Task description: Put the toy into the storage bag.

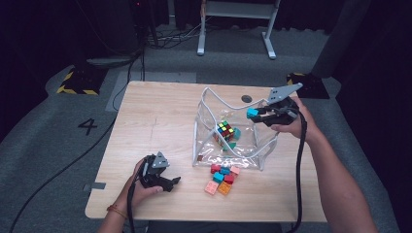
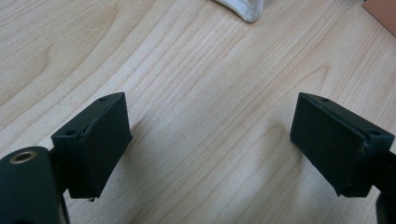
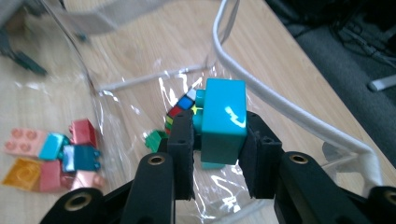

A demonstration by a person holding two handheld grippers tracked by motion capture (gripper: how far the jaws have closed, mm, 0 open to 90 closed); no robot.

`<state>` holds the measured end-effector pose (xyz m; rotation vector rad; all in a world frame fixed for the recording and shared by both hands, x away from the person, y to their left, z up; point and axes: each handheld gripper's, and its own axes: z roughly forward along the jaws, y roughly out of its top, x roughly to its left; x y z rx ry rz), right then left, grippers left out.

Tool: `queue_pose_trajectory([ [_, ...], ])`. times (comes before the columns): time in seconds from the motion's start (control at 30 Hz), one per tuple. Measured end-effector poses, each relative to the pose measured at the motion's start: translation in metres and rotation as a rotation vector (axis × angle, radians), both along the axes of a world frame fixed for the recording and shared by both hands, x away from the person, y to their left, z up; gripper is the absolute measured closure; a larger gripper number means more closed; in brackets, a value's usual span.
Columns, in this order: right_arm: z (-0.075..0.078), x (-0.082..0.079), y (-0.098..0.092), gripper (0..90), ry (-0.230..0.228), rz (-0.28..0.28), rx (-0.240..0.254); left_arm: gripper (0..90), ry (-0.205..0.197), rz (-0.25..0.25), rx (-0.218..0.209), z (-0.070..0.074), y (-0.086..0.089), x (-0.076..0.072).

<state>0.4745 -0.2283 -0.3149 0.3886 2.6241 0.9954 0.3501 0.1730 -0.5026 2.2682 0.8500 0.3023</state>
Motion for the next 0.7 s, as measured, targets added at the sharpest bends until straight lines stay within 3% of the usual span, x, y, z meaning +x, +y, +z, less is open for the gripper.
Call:
queue_pose_trajectory([
  [0.27, -0.008, 0.016, 0.012, 68.2, 0.045, -0.007, -0.131, 12.2, 0.0, 0.0, 0.0, 0.0, 0.0, 0.0],
  [0.37, -0.011, 0.019, 0.014, 68.1, 0.07, -0.035, -0.152, 12.2, 0.0, 0.0, 0.001, 0.0, 0.0, 0.0],
  [0.43, -0.013, 0.023, 0.015, 68.1, 0.063, -0.03, -0.196, 12.2, 0.0, 0.0, 0.0, 0.0, 0.0, 0.0],
  [0.7, -0.021, 0.029, 0.008, 68.0, 0.078, -0.094, -0.254, 12.2, 0.0, 0.001, -0.002, 0.0, 0.0, 0.0],
])
